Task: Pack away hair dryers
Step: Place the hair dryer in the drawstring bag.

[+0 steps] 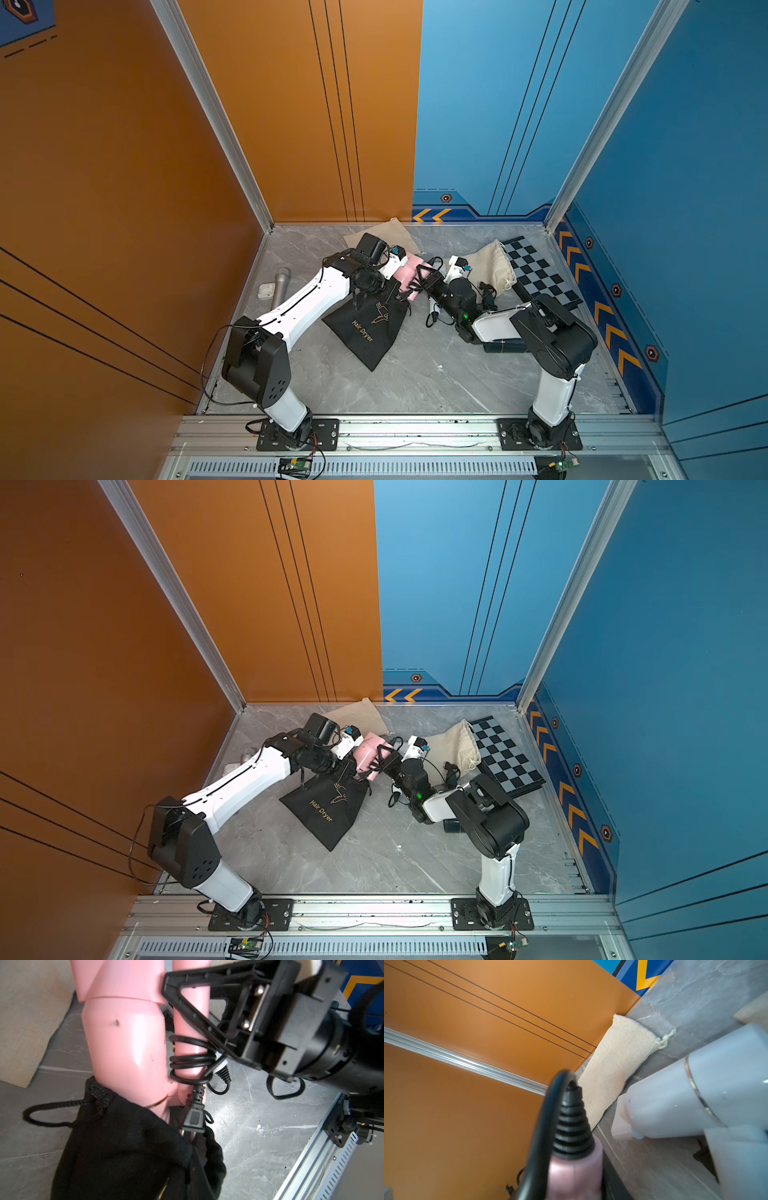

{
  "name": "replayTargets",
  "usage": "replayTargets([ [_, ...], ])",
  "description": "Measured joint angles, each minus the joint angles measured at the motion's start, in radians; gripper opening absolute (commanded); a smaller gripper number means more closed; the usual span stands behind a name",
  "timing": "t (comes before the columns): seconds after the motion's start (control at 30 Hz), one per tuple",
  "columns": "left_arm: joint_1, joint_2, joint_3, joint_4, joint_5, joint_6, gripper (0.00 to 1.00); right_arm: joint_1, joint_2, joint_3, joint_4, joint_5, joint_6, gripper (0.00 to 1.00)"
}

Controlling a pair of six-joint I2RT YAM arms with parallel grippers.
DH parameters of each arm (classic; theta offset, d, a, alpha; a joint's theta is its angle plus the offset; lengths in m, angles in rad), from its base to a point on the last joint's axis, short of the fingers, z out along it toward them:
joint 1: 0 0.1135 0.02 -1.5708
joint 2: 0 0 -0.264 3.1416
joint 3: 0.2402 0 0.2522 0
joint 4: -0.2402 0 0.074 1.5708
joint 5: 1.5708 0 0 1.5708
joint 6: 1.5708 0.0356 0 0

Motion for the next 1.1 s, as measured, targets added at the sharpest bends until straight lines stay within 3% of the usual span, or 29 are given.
replayTargets([
  [0.3, 0.080, 0.000, 0.000, 0.027, -0.023, -0.047, 0.00, 0.076, -0.111, -0.066, -0.003, 0.009, -0.106, 0.12],
  [0.53, 0.092, 0.000, 0.000, 0.057, -0.022, -0.092, 0.00, 0.127, -0.102, -0.108, 0.021, 0.027, -0.112, 0.12],
  [1.1, -0.018, 0.000, -0.026, 0.099, -0.022, -0.112, 0.00, 0.140, -0.016, -0.127, 0.152, 0.211, -0.025, 0.13],
])
